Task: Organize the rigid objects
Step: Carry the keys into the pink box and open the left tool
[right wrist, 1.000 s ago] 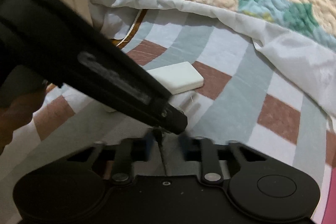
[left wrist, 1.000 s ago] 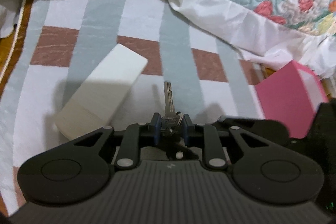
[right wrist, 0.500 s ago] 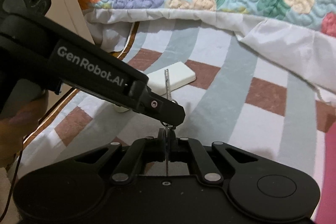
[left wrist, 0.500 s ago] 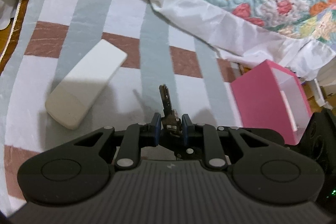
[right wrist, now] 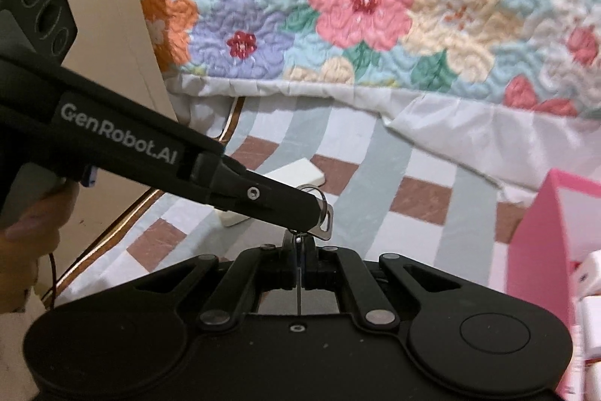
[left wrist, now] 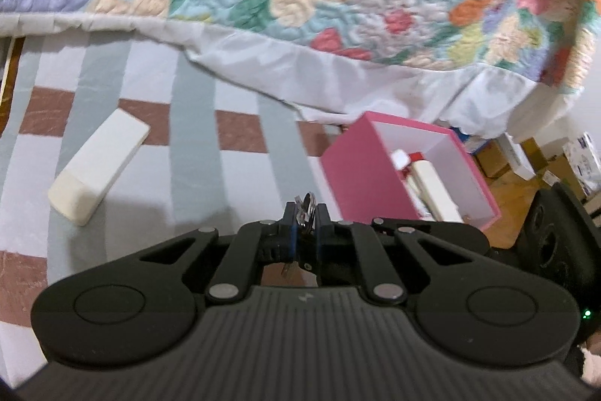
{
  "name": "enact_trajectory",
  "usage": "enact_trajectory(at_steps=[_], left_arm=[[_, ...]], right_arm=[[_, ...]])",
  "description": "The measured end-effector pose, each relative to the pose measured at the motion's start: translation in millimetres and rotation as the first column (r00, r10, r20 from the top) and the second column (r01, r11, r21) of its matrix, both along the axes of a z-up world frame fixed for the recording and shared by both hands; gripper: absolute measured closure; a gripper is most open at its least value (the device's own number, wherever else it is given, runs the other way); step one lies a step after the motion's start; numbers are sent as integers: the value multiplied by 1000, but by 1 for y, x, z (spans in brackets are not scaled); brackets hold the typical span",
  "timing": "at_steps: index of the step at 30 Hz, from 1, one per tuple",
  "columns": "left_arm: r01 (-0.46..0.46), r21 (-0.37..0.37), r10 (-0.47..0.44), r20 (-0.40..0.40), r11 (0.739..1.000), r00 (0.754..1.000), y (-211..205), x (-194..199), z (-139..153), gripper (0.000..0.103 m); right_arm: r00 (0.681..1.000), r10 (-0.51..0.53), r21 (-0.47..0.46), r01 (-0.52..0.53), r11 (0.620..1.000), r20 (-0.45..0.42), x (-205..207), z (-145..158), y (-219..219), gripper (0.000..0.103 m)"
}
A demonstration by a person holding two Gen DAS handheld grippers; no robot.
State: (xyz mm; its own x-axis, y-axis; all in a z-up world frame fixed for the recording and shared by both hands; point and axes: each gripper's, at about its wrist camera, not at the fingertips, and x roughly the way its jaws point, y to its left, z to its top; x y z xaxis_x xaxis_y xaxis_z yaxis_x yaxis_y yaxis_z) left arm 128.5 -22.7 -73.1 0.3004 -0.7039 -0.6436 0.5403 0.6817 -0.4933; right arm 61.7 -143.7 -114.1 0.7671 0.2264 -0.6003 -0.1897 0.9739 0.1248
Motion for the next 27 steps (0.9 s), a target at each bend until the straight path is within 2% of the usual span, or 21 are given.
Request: enact_trajectory(at_steps=[4, 7, 11, 16, 22, 27], left_arm=[[25, -12, -24, 47, 1000, 999, -5, -20, 22, 95], [50, -24, -48, 75, 998, 996, -11, -33, 38, 95], [97, -44, -94, 71, 994, 993, -26, -42, 52, 95], [156, -29, -153, 95, 987, 984, -57, -50, 65, 95], [198, -34, -195, 72, 980, 978, -99, -45, 66, 95], [208, -6, -207, 29, 978, 978, -148, -27, 57, 95]], right_arm=[[999, 7, -59, -4, 998, 45, -20, 21, 0, 100], [997, -12, -55, 16, 998, 73, -34, 35, -7, 100], [995, -60, -46, 64, 997, 86, -48, 49, -22, 100], [988, -117, -66, 123, 990, 97, -61, 61, -44, 100], [977, -194, -124, 205, 971, 93, -65, 64, -69, 100], [967, -250, -140, 253, 957, 39, -49, 57, -105, 100]])
